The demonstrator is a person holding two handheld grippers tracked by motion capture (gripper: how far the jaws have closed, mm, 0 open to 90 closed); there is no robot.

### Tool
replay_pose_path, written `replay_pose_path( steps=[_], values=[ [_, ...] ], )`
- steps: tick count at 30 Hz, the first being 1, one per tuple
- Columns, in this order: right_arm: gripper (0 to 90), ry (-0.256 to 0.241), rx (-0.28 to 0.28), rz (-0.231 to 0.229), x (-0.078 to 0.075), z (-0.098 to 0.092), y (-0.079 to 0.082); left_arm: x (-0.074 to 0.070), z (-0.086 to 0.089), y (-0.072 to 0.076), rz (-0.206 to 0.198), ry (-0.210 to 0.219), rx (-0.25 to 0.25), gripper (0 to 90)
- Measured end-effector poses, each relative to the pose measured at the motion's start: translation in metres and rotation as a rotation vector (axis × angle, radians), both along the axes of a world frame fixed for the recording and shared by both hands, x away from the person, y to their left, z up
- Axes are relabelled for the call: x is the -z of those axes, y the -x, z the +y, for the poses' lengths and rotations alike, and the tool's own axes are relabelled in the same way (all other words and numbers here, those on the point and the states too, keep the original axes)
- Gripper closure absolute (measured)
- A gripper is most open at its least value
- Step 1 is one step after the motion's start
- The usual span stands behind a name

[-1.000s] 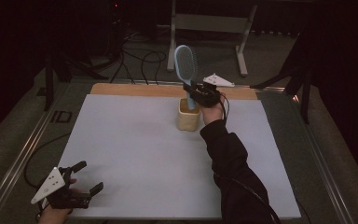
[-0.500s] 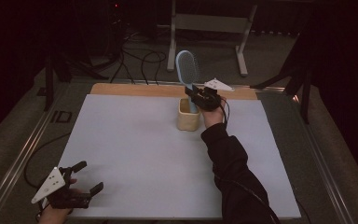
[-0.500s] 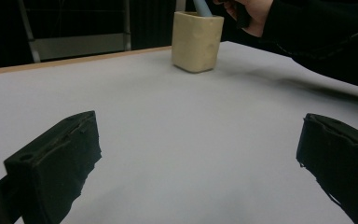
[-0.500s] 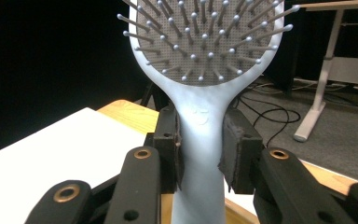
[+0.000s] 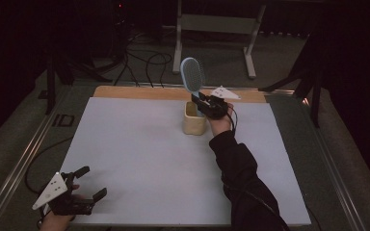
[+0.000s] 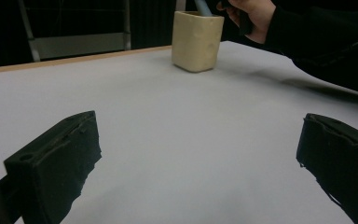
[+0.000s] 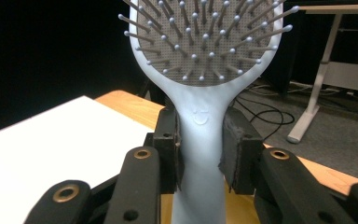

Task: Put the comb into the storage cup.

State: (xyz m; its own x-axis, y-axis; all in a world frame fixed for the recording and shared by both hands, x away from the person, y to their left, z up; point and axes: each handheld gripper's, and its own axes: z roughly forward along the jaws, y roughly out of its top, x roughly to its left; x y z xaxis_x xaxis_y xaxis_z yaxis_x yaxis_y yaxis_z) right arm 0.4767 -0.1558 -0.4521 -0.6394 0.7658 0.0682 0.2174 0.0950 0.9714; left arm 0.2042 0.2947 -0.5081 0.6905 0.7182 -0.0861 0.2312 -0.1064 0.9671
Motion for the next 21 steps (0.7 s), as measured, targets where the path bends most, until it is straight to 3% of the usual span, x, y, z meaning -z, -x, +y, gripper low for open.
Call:
replay_pose_path(
  steps=[9, 11, 12, 13, 14, 15, 18, 21],
  values=[
    [68.7, 0.087, 0.009, -0.029, 0.003, 0.005, 0.006, 0.000, 0.000, 0.000, 0.003, 0.001, -0.002, 0.0],
    [55.5, 0.092, -0.001, -0.030, 0.003, 0.008, 0.008, 0.000, 0.000, 0.000, 0.004, 0.000, -0.001, 0.0],
    [42.9, 0.103, -0.001, -0.032, 0.003, 0.009, 0.009, 0.000, 0.000, 0.000, 0.005, 0.000, 0.001, 0.0],
    [42.9, 0.103, -0.001, -0.032, 0.003, 0.009, 0.009, 0.000, 0.000, 0.000, 0.005, 0.000, 0.001, 0.0],
    [32.8, 0.099, -0.004, -0.041, 0.002, 0.009, 0.010, 0.000, 0.000, 0.000, 0.005, -0.001, 0.001, 0.0],
    [9.4, 0.104, 0.001, -0.026, 0.001, 0.011, 0.011, 0.001, 0.000, 0.000, 0.006, -0.002, 0.001, 0.0],
    [7.3, 0.139, -0.019, -0.043, 0.000, 0.012, 0.014, 0.000, 0.000, 0.000, 0.004, 0.000, 0.001, 0.0],
    [7.3, 0.138, -0.011, -0.051, -0.001, 0.011, 0.015, 0.000, 0.000, 0.000, 0.005, 0.000, 0.000, 0.0]
  ],
)
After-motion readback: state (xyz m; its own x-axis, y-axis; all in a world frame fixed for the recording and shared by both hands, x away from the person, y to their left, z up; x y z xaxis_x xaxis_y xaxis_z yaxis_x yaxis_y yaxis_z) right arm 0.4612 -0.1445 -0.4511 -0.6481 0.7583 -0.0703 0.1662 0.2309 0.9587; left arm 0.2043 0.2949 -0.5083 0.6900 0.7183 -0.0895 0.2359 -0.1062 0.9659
